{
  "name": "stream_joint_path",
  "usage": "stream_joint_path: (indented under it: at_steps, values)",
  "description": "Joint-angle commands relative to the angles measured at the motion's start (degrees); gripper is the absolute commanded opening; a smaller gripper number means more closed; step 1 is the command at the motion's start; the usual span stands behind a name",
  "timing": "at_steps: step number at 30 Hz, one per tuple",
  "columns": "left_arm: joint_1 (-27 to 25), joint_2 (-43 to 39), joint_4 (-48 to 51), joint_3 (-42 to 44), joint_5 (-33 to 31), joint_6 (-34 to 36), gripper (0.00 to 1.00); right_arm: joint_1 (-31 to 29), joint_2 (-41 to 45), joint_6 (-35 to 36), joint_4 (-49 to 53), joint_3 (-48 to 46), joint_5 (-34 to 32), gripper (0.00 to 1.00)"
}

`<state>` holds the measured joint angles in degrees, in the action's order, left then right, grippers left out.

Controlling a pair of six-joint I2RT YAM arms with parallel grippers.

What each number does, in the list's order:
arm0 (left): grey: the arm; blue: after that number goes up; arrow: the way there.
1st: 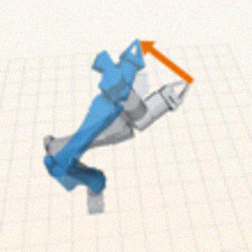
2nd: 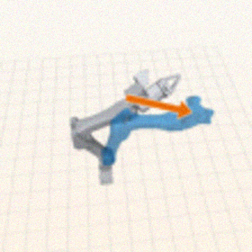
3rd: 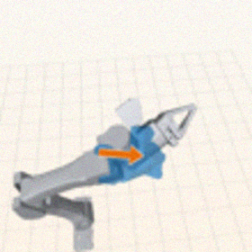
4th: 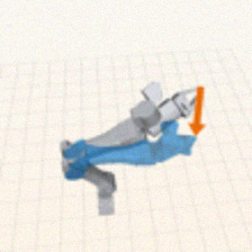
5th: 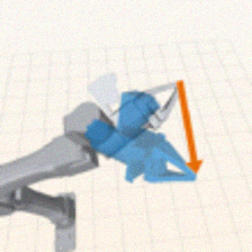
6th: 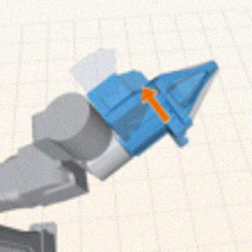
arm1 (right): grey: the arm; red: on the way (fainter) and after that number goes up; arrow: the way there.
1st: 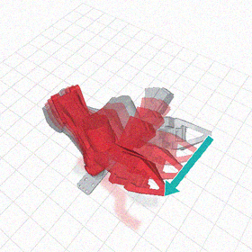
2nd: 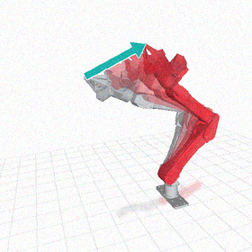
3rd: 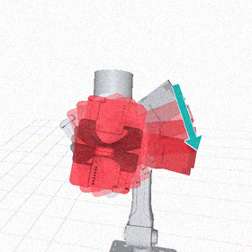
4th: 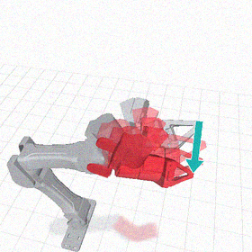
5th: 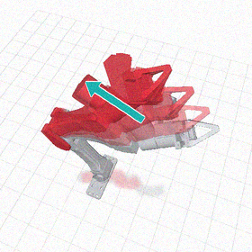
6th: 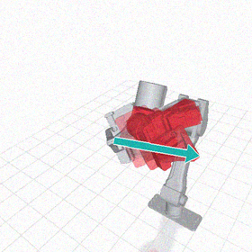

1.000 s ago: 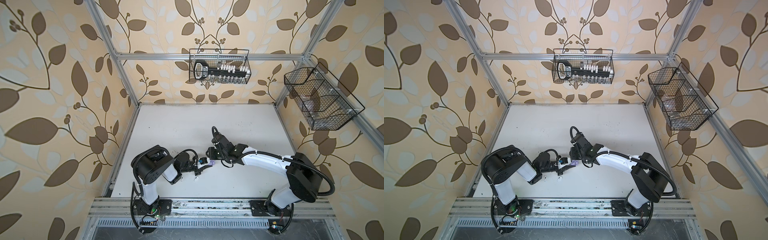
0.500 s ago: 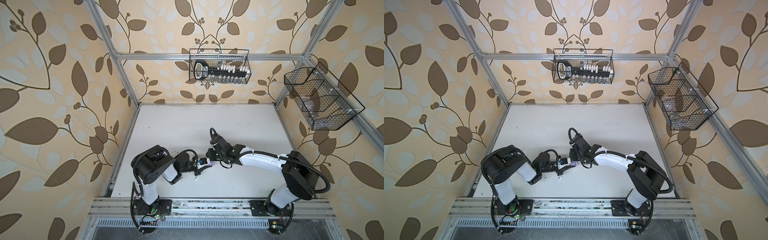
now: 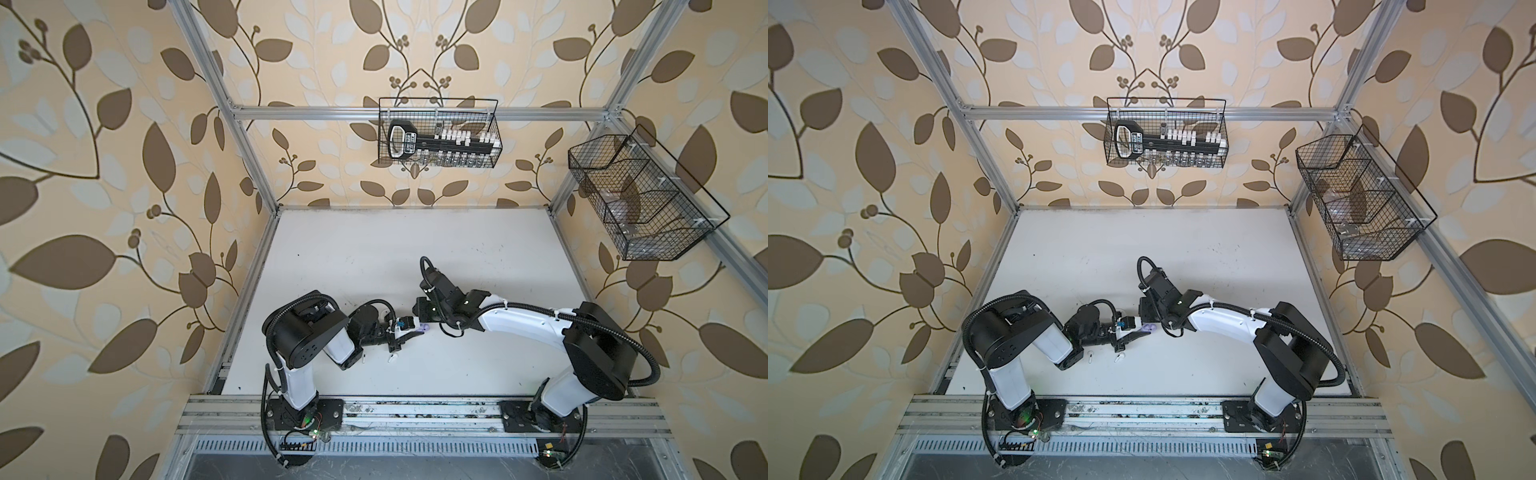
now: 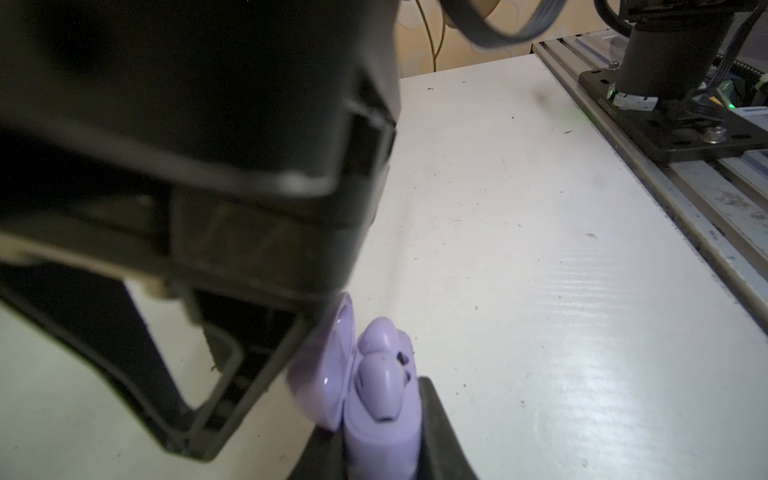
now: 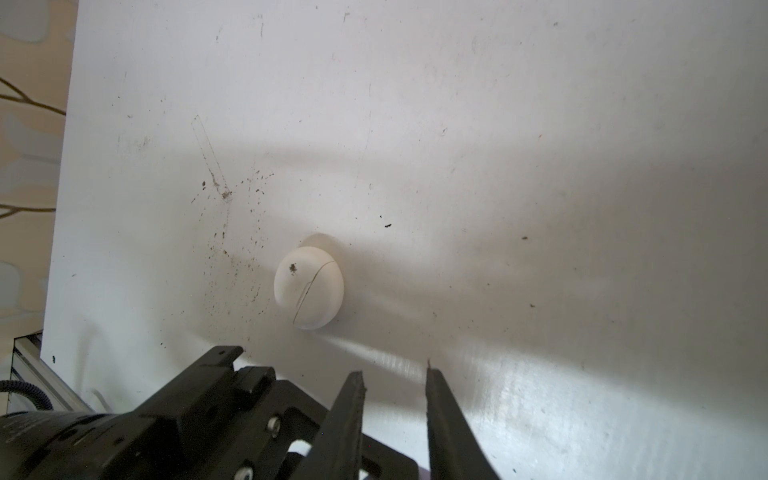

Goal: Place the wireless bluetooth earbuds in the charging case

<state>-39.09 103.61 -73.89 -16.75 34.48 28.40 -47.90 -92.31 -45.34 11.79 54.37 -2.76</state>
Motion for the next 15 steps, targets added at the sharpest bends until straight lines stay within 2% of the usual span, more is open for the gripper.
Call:
stream_joint_path:
  at_steps: [1, 15]
  values:
    - [-0.5, -0.3, -3.3, 0.0, -0.6, 0.3, 0.09, -0.9, 1.6, -1.5, -0.6, -1.6, 0.3, 0.27]
    - [-0.5, 0.0, -3.8, -0.2, -1.8, -0.1, 0.09, -1.5, 4.4, -2.6, -0.5, -4.1, -0.4, 0.26]
